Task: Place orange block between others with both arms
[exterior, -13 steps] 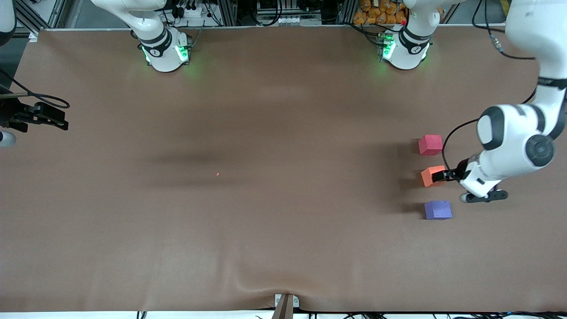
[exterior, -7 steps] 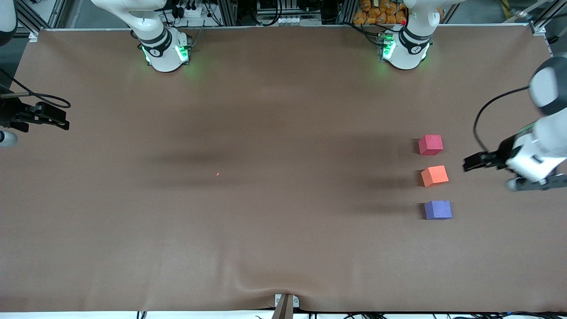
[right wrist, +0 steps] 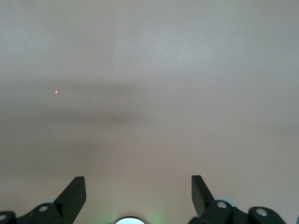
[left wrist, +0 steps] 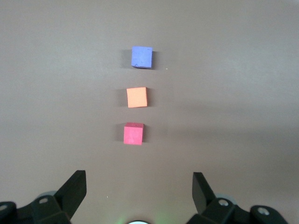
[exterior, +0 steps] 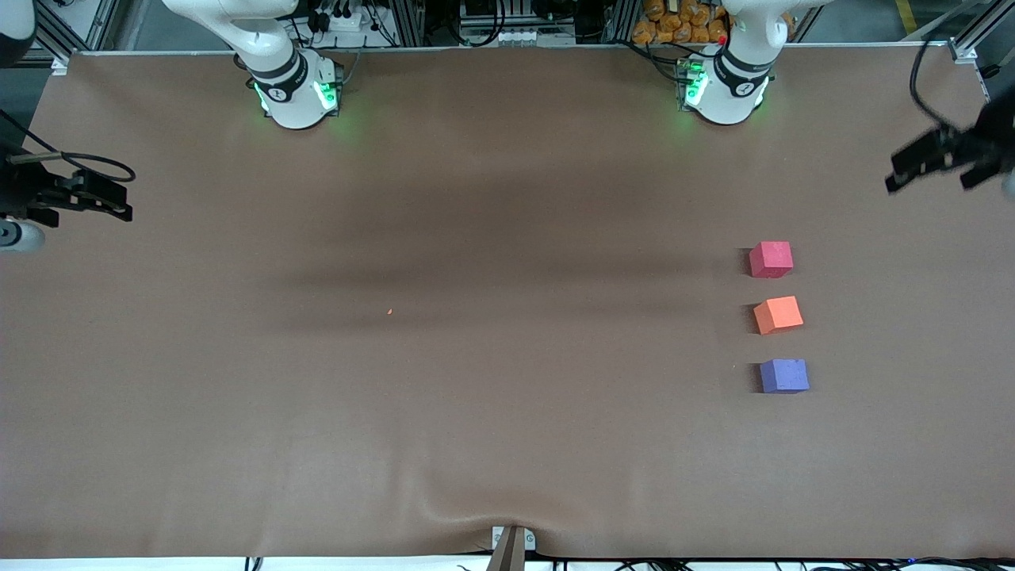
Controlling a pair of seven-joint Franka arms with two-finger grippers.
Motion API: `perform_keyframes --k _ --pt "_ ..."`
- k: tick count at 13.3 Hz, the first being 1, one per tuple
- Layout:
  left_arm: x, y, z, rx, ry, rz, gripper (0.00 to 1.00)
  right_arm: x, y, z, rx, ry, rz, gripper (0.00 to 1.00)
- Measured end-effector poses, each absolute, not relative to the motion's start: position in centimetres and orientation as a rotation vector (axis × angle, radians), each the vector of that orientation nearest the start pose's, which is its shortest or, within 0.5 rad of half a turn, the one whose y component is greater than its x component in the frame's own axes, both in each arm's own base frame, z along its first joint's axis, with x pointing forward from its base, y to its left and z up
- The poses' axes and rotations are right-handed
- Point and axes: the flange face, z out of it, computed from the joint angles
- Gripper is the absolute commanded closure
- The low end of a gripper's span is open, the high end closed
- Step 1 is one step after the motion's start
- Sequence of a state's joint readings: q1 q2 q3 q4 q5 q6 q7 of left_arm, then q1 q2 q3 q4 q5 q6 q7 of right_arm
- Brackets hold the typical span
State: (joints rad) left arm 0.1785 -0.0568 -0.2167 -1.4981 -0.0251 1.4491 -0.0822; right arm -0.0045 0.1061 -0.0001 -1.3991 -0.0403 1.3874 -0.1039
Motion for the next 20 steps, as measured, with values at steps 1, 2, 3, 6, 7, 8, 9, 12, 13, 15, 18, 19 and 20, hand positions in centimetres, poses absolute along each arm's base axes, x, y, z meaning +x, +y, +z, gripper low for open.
perform_keyframes --k 1,2,3,6,7,8,9,12,13,15,18,19,20 --pt "51.9 -3.1 68.2 -3.157 -0.055 -0.021 0.0 56.7 -0.8 63.5 -3.167 -0.147 0.178 0.0" --pt "51.9 -3.4 68.0 -3.161 -0.049 -0.013 0.0 56.7 -0.9 63.7 -3.168 -0.145 0.173 0.0" --pt "52.1 -3.4 67.4 -3.162 -0.046 0.005 0.0 56.7 -1.0 63.7 -3.168 -0.143 0.173 0.0" --pt "52.8 -3.3 66.0 -3.165 -0.046 0.048 0.0 56.7 -1.5 63.7 -3.168 -0.126 0.176 0.0" --pt "52.8 -3.5 65.8 -3.166 -0.039 0.054 0.0 56.7 -1.6 63.7 -3.168 -0.125 0.179 0.0" --pt "52.8 -4.0 65.7 -3.166 -0.027 0.059 0.0 56.7 -1.5 63.7 -3.168 -0.128 0.181 0.0" --pt "52.8 -4.4 65.6 -3.166 -0.015 0.063 0.0 56.7 -1.3 63.6 -3.168 -0.132 0.182 0.0" --pt "52.8 -3.7 65.5 -3.17 -0.036 0.067 0.0 56.7 -1.4 63.6 -3.168 -0.13 0.182 0.0" --pt "52.8 -3.1 65.5 -3.17 -0.054 0.067 0.0 56.7 -1.4 63.6 -3.168 -0.13 0.182 0.0" --pt "52.9 -2.5 65.5 -3.171 -0.071 0.067 0.0 56.7 -1.4 63.6 -3.168 -0.13 0.182 0.0" --pt "52.8 -3.0 65.4 -3.171 -0.057 0.068 0.0 56.7 -1.4 63.6 -3.168 -0.13 0.183 0.0" --pt "52.8 -3.2 65.4 -3.171 -0.049 0.071 0.0 56.7 -1.4 63.6 -3.168 -0.13 0.183 0.0" --pt "52.9 -3.6 65.2 -3.171 -0.036 0.077 0.0 56.7 -1.4 63.6 -3.168 -0.13 0.183 0.0"
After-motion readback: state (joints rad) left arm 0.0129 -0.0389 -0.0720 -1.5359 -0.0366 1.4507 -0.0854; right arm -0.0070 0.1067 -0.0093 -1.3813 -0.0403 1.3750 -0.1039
